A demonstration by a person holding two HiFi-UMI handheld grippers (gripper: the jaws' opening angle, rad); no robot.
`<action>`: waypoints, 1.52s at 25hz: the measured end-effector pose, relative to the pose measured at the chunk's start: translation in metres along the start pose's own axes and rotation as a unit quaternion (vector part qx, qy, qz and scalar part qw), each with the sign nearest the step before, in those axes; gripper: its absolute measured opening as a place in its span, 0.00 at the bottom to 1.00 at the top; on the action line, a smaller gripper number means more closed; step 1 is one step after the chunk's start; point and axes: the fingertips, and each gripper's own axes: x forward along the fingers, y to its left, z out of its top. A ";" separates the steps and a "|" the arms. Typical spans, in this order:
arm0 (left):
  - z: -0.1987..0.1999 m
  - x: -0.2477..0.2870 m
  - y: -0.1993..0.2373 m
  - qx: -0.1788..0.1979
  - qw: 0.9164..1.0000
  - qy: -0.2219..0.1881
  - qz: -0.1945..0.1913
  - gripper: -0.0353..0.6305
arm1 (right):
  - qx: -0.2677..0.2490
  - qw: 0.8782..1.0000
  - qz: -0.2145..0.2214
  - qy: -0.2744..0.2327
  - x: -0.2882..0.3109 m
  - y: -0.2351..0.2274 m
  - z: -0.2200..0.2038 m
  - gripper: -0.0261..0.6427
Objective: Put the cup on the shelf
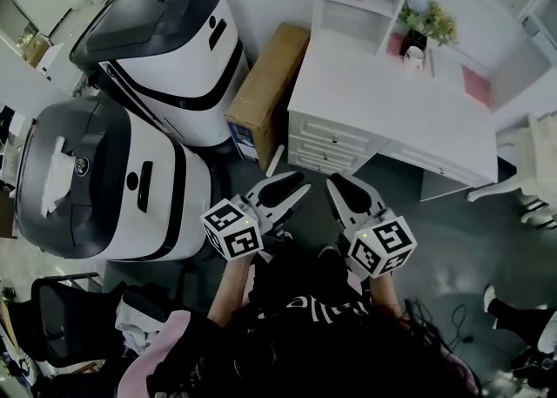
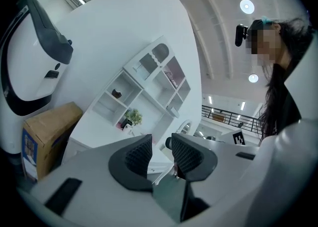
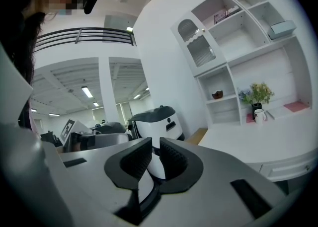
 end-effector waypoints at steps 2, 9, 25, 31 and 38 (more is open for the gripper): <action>0.001 0.003 -0.005 0.003 1.000 -0.002 0.000 0.24 | -0.002 1.000 -0.003 -0.001 -0.010 -0.001 0.001 0.15; -0.008 0.024 -0.039 0.006 1.000 -0.019 -0.001 0.19 | -0.006 1.000 -0.014 -0.003 -0.062 -0.015 0.004 0.15; -0.094 0.022 -0.144 -0.013 1.000 -0.010 0.018 0.19 | 0.003 1.000 -0.014 -0.005 -0.193 -0.018 -0.033 0.14; -0.112 0.015 -0.167 -0.007 1.000 -0.007 0.017 0.19 | 0.003 1.000 -0.012 -0.008 -0.218 -0.011 -0.042 0.14; -0.121 0.011 -0.181 0.017 1.000 -0.001 0.022 0.19 | 0.003 1.000 -0.010 -0.011 -0.232 -0.008 -0.045 0.14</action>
